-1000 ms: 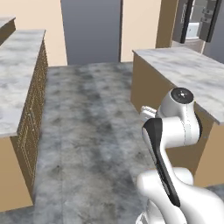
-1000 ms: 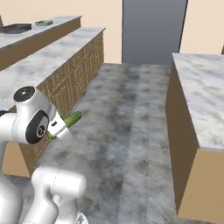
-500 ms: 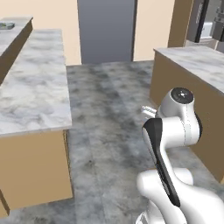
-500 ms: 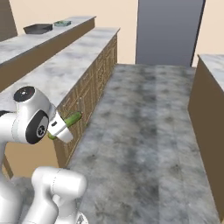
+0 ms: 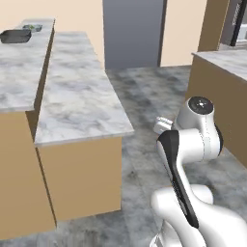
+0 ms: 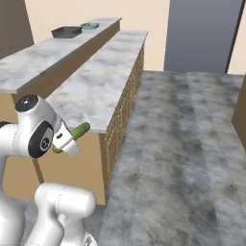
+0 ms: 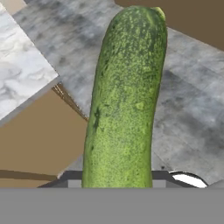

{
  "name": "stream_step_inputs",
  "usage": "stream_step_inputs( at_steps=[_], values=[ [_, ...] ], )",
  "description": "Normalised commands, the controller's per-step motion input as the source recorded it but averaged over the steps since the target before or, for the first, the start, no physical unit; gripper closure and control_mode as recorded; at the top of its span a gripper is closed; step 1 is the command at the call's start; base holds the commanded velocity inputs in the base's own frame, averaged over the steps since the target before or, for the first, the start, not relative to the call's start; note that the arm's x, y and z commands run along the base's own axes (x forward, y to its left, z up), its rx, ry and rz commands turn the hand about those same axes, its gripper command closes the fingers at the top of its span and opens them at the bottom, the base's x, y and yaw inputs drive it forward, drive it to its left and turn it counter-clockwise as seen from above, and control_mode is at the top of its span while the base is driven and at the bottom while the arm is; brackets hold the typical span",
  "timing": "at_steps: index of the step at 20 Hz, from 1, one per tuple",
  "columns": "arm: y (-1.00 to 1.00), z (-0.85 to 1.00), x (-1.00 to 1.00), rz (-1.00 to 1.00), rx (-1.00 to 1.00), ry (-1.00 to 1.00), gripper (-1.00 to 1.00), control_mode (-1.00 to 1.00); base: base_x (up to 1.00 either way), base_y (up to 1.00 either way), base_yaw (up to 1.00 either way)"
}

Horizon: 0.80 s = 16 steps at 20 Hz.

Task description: Place the cold items (broccoli and cucumber) from the fridge in one tupperware on the dining counter. Place the warm items (kebab skewer and hot dog) in the stove area in another tupperware.

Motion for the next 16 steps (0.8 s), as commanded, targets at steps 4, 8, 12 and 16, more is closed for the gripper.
stream_step_inputs(
  at_steps=[4,8,12,16],
  values=[
    [0.0,0.0,0.0,0.0,0.0,0.0,1.0,1.0,-0.03,1.0,0.0],
    [0.0,0.0,0.0,0.0,0.0,0.0,1.0,1.0,-0.03,1.0,0.0],
    [0.0,0.0,0.0,0.0,0.0,0.0,1.0,1.0,-0.03,1.0,0.0],
    [0.0,0.0,0.0,0.0,0.0,0.0,1.0,1.0,-0.03,1.0,0.0]
  ],
)
